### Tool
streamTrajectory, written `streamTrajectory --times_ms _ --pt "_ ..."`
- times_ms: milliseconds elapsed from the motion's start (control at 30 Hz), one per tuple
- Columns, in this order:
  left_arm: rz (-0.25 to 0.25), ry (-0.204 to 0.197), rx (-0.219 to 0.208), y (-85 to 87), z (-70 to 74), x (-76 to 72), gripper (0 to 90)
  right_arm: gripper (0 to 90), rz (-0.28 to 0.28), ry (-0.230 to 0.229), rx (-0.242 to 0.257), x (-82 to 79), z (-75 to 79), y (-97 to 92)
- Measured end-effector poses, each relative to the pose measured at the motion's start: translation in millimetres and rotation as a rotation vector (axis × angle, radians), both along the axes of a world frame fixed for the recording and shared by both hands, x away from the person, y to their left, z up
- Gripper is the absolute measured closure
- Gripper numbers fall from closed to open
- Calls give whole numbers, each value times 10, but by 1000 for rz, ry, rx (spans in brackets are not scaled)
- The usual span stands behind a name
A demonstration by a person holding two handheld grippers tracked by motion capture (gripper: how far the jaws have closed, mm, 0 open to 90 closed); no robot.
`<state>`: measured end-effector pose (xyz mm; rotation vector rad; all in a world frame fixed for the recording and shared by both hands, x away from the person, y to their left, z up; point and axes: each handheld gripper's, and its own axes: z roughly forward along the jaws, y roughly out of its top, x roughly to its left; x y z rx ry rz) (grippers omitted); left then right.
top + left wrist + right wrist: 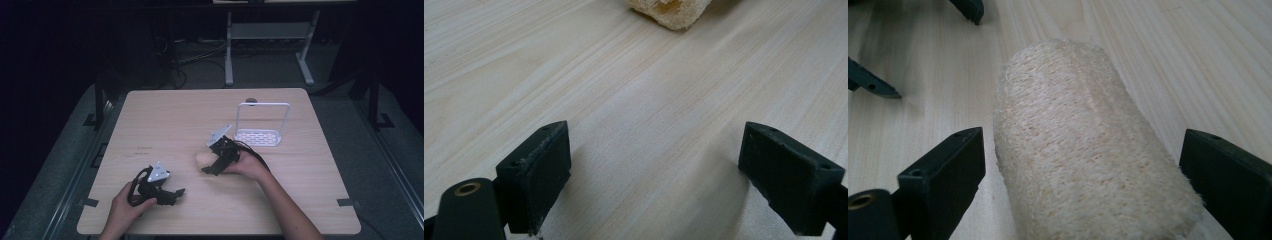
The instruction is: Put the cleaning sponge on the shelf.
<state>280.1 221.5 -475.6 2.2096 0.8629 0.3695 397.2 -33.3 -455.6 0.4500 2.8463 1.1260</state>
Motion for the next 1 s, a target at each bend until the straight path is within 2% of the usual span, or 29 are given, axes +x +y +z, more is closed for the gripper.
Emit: streamTrajectory --times_ms 100,167,467,633,767,833,1000 --pt "0 0 0 0 0 0 129 71 4 -2 -9 -11 0 21" --pt "0 0 0 0 0 0 129 123 8 -10 -14 -12 4 22" --pt "0 0 0 0 0 0 129 147 11 -22 -26 -17 15 12" --pt "0 0 0 0 0 0 129 207 16 -29 -32 -36 31 8" --pt "0 0 0 0 0 0 129 233 18 -38 -32 -50 42 0" --pt "0 0 0 0 0 0 129 273 20 -41 -31 -63 42 -10" --pt "0 1 1 1 1 0 129 278 2 -39 -19 -81 56 -37"
